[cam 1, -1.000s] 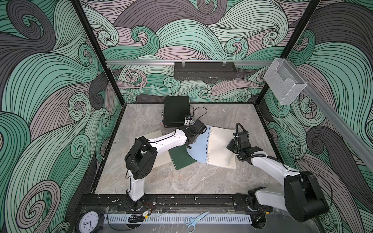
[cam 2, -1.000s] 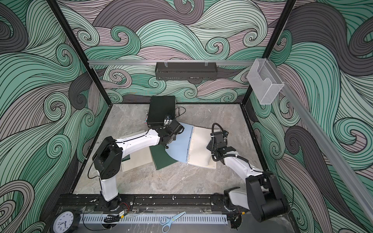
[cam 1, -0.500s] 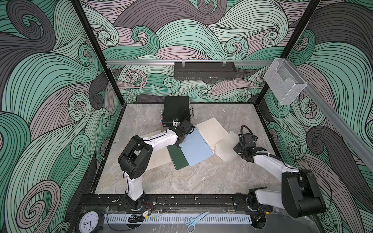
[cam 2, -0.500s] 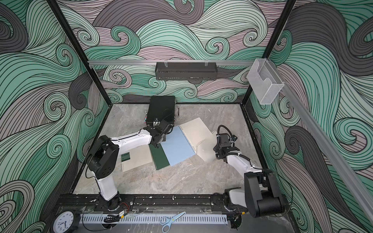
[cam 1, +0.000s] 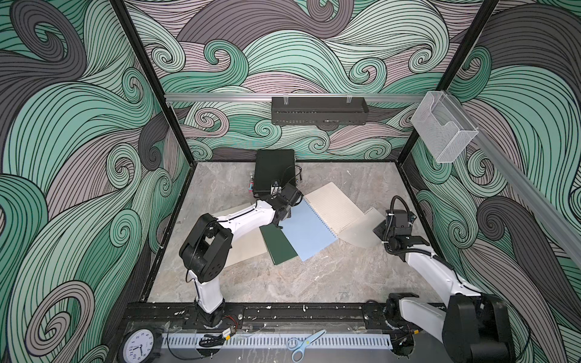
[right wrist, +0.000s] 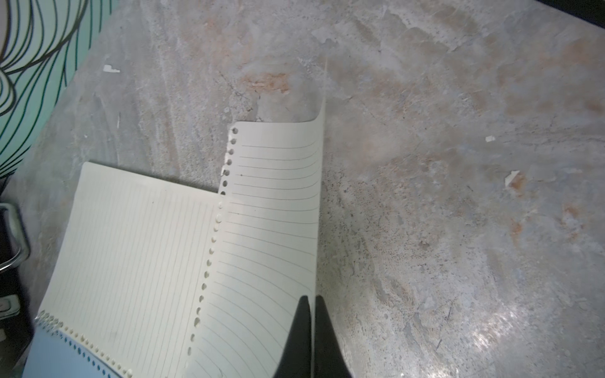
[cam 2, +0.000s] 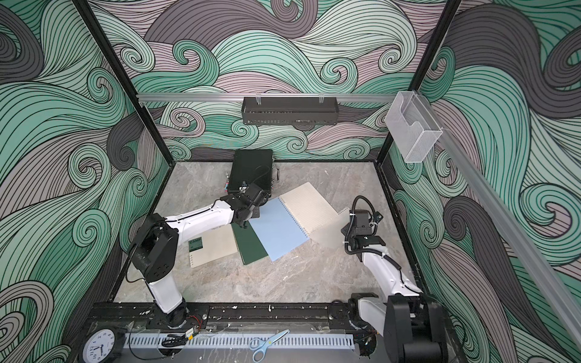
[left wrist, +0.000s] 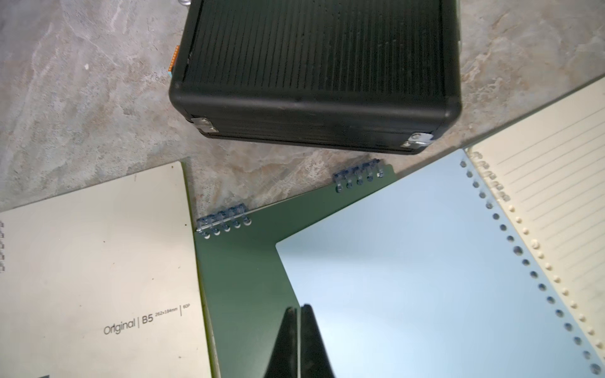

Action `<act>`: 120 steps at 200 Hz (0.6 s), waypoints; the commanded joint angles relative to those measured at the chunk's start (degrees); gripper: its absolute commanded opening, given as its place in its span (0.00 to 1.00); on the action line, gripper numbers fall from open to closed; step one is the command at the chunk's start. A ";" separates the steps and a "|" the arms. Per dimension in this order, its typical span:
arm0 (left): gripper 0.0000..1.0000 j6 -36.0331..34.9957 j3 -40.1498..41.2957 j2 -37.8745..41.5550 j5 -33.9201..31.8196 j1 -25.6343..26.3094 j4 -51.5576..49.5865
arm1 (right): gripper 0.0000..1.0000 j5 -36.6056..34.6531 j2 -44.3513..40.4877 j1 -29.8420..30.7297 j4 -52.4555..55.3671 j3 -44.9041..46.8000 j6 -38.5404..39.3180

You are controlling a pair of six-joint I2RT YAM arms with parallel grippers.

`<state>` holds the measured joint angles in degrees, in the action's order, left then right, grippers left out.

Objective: Tear off pages from different notebooks
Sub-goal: Tear off the paper from the notebook.

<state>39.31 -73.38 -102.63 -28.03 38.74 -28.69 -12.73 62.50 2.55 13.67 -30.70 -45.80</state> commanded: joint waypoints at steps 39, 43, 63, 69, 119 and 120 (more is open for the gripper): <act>0.00 5.72 0.33 -3.88 19.51 0.17 8.84 | 0.00 4.51 -3.50 1.68 -2.98 -0.05 3.44; 0.00 5.63 -0.42 -4.66 20.65 0.26 9.18 | 0.00 4.49 -3.19 1.96 -3.18 -0.03 3.51; 0.00 6.40 -3.81 -8.81 23.09 0.78 9.01 | 0.00 3.78 -1.66 2.37 -2.38 -0.58 3.57; 0.00 7.26 -4.53 -10.14 23.26 0.88 8.75 | 0.00 3.09 -1.59 2.28 -1.97 -0.75 3.47; 0.00 13.95 -5.09 -16.58 21.36 0.58 7.11 | 0.00 1.13 -3.84 0.02 0.89 -3.73 2.72; 0.00 14.04 -5.05 -16.70 21.36 0.57 7.05 | 0.00 1.13 -3.90 -0.03 0.95 -3.83 2.69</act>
<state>49.34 -77.76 -116.53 -6.76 39.18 -19.49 -10.04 60.31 3.84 12.34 -31.29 -42.63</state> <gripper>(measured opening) 0.047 0.048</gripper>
